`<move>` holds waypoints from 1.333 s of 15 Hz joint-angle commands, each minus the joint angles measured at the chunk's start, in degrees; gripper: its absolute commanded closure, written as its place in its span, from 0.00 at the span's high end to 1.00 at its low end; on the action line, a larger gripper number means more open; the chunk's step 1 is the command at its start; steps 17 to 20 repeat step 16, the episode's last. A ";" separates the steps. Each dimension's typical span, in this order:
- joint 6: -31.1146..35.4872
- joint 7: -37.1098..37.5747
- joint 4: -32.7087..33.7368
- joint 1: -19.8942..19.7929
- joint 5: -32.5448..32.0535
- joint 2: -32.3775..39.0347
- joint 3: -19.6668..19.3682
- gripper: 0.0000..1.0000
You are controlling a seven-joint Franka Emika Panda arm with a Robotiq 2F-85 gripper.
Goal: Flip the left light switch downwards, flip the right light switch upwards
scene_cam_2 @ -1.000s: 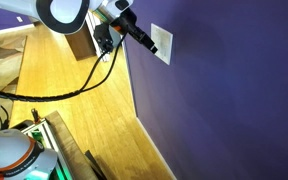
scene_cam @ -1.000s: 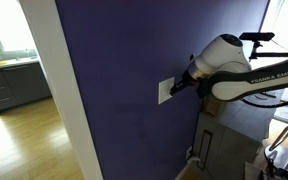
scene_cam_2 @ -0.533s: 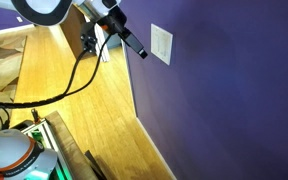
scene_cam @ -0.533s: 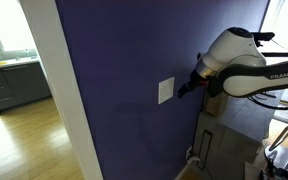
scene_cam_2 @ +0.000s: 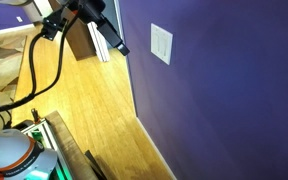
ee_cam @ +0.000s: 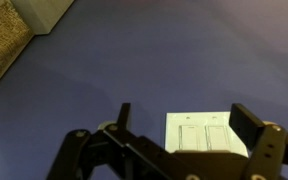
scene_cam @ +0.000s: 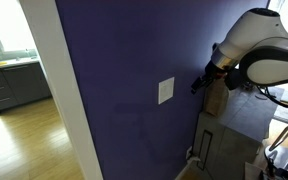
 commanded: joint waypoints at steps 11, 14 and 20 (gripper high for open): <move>-2.12 3.87 0.11 -1.70 -0.16 -4.91 1.57 1.00; -2.12 3.99 0.10 -1.84 -0.19 -4.92 1.65 1.00; -2.12 4.00 0.10 -1.84 -0.19 -4.91 1.65 1.00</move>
